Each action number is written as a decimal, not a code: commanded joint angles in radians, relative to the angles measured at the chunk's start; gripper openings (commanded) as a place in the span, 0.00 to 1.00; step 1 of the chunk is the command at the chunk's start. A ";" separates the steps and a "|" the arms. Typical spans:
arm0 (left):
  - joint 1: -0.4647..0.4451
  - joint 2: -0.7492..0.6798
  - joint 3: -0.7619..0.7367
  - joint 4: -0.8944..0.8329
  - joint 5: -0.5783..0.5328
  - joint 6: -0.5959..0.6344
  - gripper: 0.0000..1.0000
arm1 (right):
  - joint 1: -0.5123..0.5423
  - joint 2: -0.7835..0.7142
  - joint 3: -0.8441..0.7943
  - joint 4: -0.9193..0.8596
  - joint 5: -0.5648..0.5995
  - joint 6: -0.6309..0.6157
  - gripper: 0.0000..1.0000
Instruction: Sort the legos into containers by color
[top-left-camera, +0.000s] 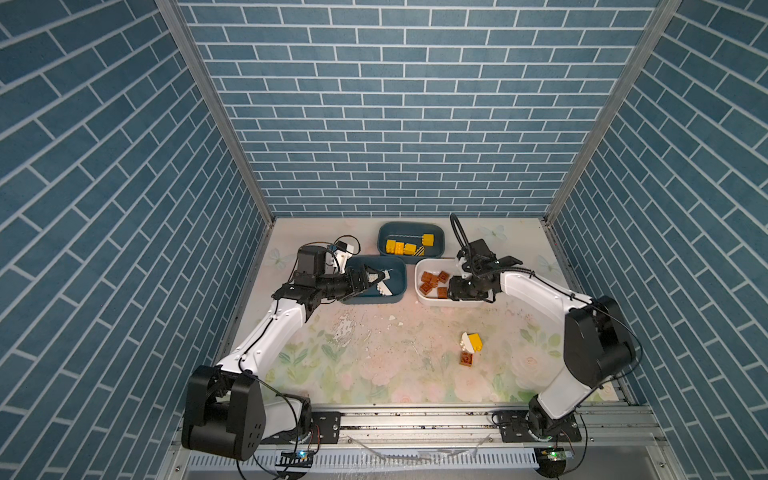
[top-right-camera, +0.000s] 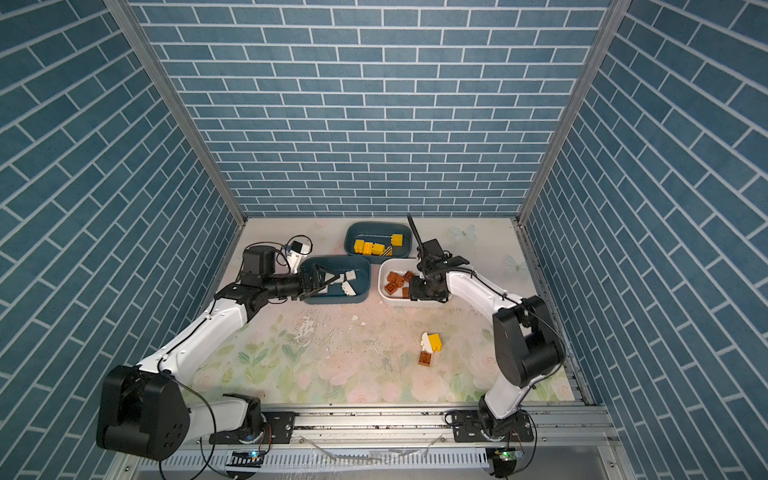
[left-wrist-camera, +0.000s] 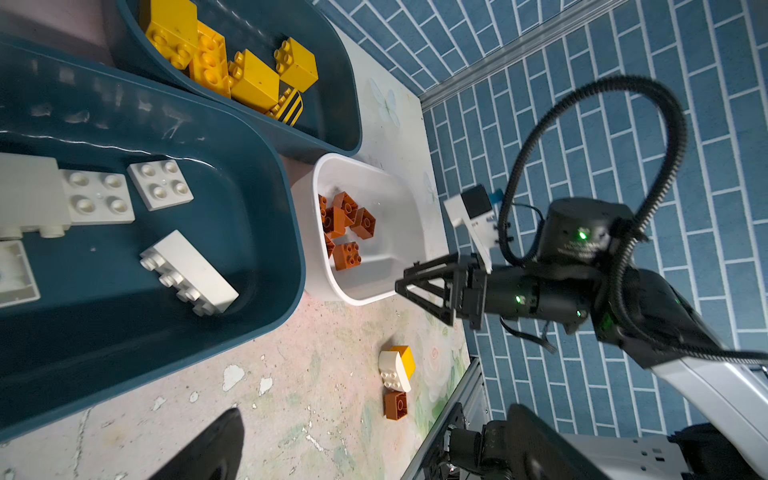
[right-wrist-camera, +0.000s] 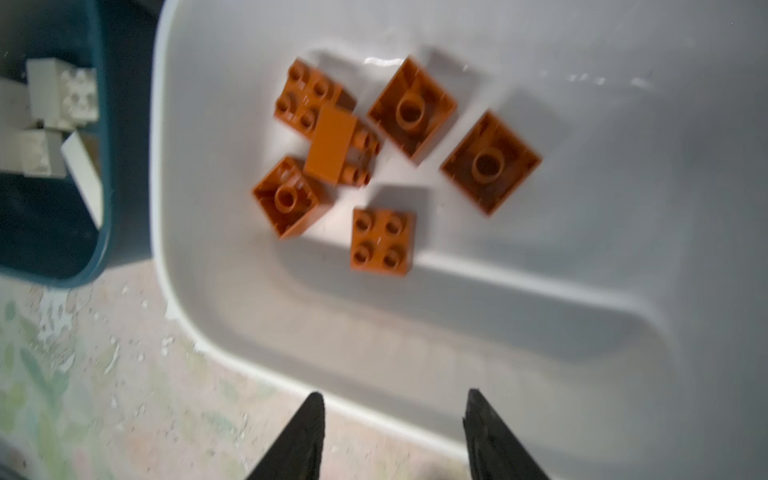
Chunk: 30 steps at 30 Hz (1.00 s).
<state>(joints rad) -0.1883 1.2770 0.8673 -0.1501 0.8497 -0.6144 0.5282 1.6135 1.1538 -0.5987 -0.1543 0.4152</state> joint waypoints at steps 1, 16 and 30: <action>0.000 0.018 0.003 0.015 0.012 0.007 1.00 | 0.071 -0.129 -0.092 -0.101 0.060 0.121 0.56; -0.003 0.038 0.010 0.010 0.030 0.013 1.00 | 0.304 -0.308 -0.426 -0.093 0.169 0.440 0.61; -0.003 0.002 -0.005 -0.013 0.018 0.015 1.00 | 0.368 -0.178 -0.426 -0.061 0.194 0.416 0.39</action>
<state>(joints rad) -0.1886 1.2934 0.8669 -0.1524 0.8608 -0.6136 0.8860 1.4384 0.7280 -0.6331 -0.0006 0.8093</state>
